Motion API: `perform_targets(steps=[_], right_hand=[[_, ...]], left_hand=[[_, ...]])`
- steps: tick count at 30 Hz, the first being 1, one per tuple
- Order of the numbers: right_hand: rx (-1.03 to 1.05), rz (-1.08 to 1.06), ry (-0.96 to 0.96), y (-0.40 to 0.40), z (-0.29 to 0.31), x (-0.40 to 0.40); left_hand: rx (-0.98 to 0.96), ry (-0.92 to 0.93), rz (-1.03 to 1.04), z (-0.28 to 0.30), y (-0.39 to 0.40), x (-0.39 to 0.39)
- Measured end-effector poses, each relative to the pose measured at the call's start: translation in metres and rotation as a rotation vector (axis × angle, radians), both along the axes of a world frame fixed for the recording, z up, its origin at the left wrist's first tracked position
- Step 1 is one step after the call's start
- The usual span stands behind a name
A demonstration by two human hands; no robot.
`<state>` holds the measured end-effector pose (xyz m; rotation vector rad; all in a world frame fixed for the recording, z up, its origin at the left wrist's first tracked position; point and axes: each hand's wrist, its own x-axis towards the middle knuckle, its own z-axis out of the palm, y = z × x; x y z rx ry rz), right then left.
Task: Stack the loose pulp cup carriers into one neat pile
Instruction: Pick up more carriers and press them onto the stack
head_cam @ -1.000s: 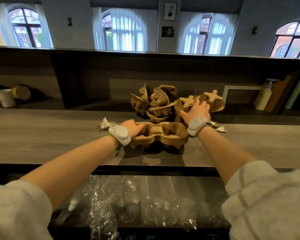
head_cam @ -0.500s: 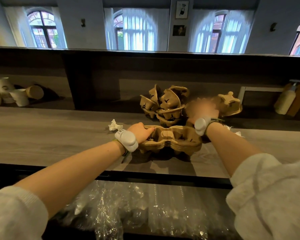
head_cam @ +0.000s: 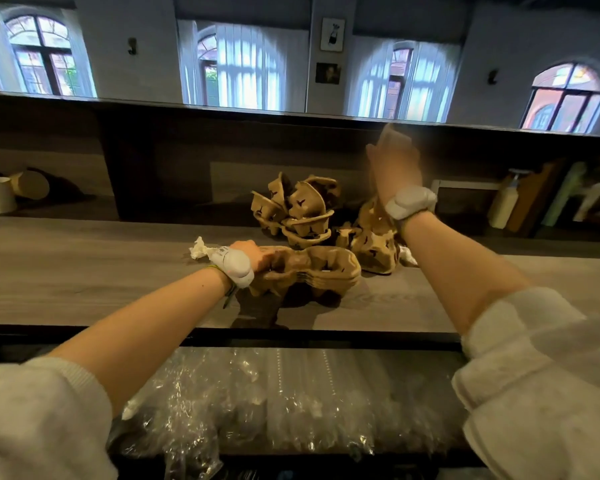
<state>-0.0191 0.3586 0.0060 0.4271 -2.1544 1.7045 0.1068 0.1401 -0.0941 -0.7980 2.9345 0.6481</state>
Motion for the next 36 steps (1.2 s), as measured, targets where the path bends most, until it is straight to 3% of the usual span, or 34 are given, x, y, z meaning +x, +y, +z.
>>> perform_targets(steps=[3,7,11,17,19,24,30,36], right_hand=[[-0.194,0.112,-0.062,0.012,0.011,0.013],[-0.517,0.31,-0.295,0.015,0.018,0.026],[-0.786,0.622,-0.503,0.012,0.002,0.04],[-0.939,0.721,-0.7,-0.011,-0.03,0.056],[-0.904,0.704,-0.743,-0.017,-0.038,0.058],[-0.524,0.5,-0.748,-0.012,-0.052,0.05],[-0.099,0.274,-0.7,-0.001,-0.065,0.037],[0.103,0.188,-0.638,0.01,-0.08,0.025]], left_hand=[[0.006,0.069,0.041,0.01,0.006,0.004],[0.102,0.245,0.135,0.029,0.011,0.004],[0.314,0.388,0.212,0.048,0.019,0.004],[0.769,0.472,0.183,0.046,0.019,0.006],[0.763,0.477,0.178,0.042,0.015,0.008],[0.627,0.415,0.256,0.035,-0.009,0.012],[0.568,0.316,0.193,0.043,-0.01,0.017],[0.411,0.217,0.097,0.038,-0.024,0.023]])
